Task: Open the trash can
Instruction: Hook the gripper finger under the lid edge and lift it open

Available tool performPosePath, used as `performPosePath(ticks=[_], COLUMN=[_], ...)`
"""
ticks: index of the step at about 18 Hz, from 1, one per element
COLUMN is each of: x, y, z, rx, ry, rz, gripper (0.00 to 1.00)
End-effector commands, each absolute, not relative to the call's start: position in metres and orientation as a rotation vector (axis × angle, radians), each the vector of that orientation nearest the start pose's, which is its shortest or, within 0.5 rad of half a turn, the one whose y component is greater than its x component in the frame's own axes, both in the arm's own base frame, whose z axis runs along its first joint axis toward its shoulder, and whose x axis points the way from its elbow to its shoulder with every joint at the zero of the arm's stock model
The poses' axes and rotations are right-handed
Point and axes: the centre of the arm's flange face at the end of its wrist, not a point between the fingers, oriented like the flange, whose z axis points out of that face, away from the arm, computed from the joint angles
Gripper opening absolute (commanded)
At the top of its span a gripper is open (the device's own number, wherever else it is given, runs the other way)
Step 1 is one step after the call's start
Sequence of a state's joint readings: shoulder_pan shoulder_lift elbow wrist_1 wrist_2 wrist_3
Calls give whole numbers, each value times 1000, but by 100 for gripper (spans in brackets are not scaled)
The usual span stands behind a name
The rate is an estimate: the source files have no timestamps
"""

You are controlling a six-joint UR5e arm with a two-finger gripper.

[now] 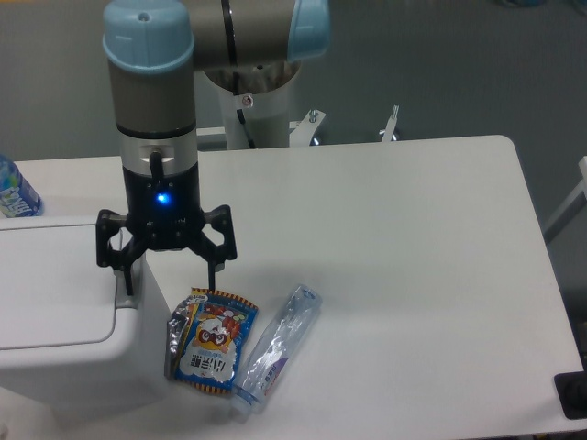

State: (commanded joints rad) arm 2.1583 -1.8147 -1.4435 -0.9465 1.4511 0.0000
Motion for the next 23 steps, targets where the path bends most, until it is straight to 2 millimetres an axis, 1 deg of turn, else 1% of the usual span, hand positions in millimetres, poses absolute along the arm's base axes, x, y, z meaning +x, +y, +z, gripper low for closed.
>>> performPosePath(ticks=[4,6,23], x=[-227,-229,-231], y=[603,606,608], z=[490,485,482], rx=[-2521,-2526,-2521], ry=[-718,-720,-719], rz=[50,47,52], gripper=[100,100,100])
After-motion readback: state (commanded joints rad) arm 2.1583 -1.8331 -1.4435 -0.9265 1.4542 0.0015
